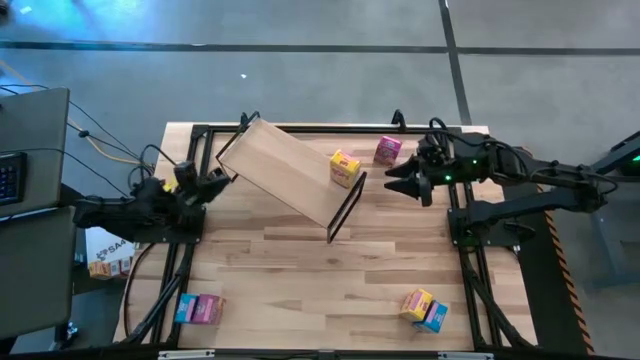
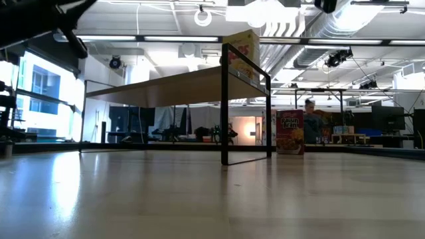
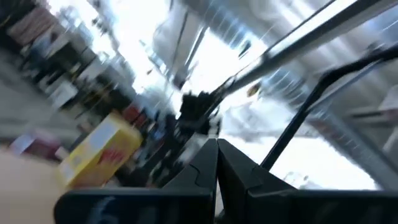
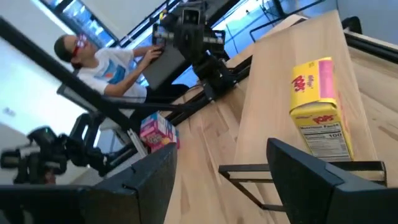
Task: Stack cereal on shelf
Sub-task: Put the yellow cereal box on the shelf aligned with the other yellow cereal box
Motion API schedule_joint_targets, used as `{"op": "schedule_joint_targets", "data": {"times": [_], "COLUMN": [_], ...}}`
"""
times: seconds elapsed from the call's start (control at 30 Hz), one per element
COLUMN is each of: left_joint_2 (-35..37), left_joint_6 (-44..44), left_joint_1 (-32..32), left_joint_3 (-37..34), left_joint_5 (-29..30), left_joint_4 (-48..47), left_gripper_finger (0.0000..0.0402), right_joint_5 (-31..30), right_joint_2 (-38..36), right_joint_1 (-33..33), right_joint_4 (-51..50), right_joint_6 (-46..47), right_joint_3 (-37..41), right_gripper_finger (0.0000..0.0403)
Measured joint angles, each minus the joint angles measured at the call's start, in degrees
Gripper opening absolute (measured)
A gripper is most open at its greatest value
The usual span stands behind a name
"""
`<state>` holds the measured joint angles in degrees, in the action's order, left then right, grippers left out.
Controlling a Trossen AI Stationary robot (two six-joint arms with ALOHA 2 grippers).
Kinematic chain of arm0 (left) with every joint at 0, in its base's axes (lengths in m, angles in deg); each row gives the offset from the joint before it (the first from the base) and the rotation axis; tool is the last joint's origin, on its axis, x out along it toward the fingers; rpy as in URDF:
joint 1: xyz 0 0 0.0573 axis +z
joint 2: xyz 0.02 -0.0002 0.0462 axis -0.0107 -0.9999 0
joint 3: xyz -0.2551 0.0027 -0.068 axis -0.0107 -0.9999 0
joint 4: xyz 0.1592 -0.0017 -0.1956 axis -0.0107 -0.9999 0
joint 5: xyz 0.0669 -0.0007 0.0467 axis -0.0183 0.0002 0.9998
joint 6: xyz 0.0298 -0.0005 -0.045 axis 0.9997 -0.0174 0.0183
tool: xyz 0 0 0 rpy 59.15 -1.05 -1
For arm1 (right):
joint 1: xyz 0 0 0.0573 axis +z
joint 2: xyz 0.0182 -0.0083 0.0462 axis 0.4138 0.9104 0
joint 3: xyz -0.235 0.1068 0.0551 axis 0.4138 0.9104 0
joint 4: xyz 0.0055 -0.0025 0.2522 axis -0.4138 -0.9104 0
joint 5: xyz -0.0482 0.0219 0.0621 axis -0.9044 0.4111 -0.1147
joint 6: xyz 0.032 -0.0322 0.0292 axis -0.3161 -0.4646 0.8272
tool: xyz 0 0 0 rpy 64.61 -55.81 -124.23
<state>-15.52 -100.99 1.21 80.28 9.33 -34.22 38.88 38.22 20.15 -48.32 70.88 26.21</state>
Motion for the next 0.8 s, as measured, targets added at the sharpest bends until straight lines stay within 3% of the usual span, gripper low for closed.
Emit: {"op": "schedule_joint_targets", "data": {"times": [0.2,0.37,0.53,0.67,0.8], "left_joint_2": [-0.9,-6.9,-15.2,-19.7,-22.6], "left_joint_6": [-11.1,-10.1,3.0,12.5,13.6], "left_joint_1": [0.0,0.0,0.0,0.0,0.0], "left_joint_3": [0.0,3.4,13.6,23.8,33.5], "left_joint_5": [16.0,16.2,12.5,9.3,9.6], "left_joint_4": [2.4,2.0,0.8,-11.1,-28.8], "left_gripper_finger": [0.0,0.0015,0.0065,0.0118,0.0175], "right_joint_5": [1.5,1.4,1.3,-1.1,-3.3], "right_joint_2": [0.0,0.0,0.0,0.0,0.0], "right_joint_1": [1.1,1.1,1.0,1.0,1.0], "right_joint_4": [0.2,1.8,5.6,9.3,10.2], "right_joint_6": [-4.3,-2.0,2.0,2.3,3.7], "right_joint_3": [0.0,0.0,0.0,0.0,0.0], "right_gripper_finger": [0.0241,0.0241,0.0241,0.0241,0.0241]}}
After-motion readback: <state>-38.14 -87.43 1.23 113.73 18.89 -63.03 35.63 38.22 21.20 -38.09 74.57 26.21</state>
